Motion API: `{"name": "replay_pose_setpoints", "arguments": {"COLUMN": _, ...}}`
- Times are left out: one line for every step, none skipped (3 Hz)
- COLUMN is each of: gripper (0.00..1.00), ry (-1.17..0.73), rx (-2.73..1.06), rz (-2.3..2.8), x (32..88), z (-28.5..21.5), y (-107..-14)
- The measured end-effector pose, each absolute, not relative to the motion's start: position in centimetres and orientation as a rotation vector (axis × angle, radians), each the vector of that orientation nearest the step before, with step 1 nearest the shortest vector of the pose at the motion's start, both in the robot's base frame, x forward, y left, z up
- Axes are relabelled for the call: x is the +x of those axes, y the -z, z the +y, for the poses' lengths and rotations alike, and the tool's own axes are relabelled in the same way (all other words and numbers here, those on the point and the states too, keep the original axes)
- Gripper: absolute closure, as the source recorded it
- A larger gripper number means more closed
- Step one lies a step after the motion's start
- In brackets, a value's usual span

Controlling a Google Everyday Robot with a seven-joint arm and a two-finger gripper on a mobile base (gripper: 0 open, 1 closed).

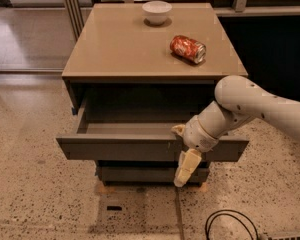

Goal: Open top drawer

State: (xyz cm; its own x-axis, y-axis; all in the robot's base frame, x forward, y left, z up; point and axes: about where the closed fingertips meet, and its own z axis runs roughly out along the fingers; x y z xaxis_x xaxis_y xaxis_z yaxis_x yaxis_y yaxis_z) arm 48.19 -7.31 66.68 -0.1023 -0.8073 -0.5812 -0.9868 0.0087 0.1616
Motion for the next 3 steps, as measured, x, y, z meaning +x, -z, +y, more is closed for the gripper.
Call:
{"name": "replay_pose_setpoints", "arguments": {"gripper": 0.0, "ry": -0.816, "rx": -1.886, "rz": 1.962, "x": 46.7, "z": -7.0, "y": -66.6}}
{"name": "replay_pose_setpoints", "arguments": {"gripper": 0.0, "ry": -0.874, "rx": -1.945, "rz": 1.947, "x": 43.8, "z": -6.8, "y": -67.2}}
{"name": "replay_pose_setpoints", "arguments": {"gripper": 0.0, "ry": -0.901, "rx": -2.01, "rz": 1.927, "x": 41.4, "z": -6.8, "y": -68.5}}
